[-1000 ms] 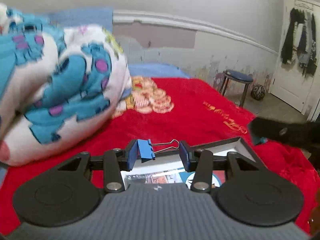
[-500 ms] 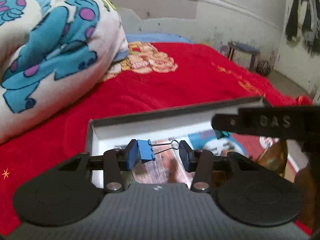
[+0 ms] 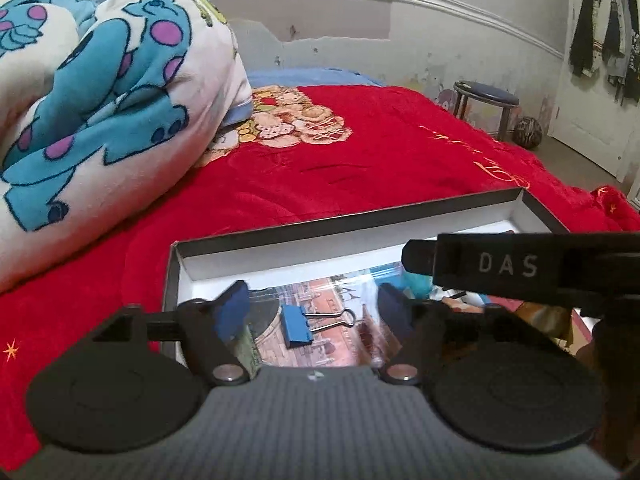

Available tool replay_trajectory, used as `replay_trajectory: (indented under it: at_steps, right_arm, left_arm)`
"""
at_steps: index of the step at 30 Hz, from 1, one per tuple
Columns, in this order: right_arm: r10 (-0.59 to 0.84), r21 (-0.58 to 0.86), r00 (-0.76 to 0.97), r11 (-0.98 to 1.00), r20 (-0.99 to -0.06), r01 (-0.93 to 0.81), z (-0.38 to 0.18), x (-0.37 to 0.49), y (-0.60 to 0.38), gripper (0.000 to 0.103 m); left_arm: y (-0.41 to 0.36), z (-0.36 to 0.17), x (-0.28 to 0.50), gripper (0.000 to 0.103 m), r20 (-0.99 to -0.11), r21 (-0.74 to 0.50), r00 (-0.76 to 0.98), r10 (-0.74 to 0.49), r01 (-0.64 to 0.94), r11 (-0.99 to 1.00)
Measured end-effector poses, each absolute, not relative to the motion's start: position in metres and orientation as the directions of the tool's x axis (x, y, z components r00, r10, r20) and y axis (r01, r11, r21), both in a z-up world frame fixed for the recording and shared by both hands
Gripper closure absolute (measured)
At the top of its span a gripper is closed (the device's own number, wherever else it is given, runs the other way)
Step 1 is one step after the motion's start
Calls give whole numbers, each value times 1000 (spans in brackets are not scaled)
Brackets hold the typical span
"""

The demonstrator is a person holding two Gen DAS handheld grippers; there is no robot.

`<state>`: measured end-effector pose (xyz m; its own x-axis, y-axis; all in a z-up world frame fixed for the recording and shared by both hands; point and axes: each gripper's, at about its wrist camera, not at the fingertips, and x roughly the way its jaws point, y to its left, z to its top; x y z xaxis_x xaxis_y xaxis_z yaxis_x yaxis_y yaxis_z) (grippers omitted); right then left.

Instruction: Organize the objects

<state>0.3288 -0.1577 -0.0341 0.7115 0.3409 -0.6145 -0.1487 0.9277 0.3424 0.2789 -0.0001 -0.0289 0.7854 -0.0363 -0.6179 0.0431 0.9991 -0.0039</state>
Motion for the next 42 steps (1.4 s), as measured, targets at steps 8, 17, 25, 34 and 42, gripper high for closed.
replay_trajectory:
  at_steps: [8, 17, 25, 34, 42]
  right_arm:
    - [371, 379, 748, 909, -550, -172, -14, 317, -167, 35]
    - [356, 347, 827, 914, -436, -211, 98, 268, -208, 20]
    - [339, 275, 895, 925, -290, -261, 193, 211, -242, 0]
    - [288, 74, 883, 957, -370, -281, 177, 131, -237, 0]
    - [251, -41, 844, 951, -474, -306, 52, 68, -241, 0]
  left_arm:
    - [5, -4, 260, 0, -495, 31, 867, -50, 75, 997]
    - [-3, 76, 211, 0, -357, 72, 934, -17, 46, 996]
    - [-20, 153, 140, 0, -233, -43, 972, -27, 17, 999]
    - [-21, 119, 86, 0, -363, -92, 932, 2, -38, 995]
    - [-14, 11, 77, 0, -584, -81, 810, 53, -124, 989]
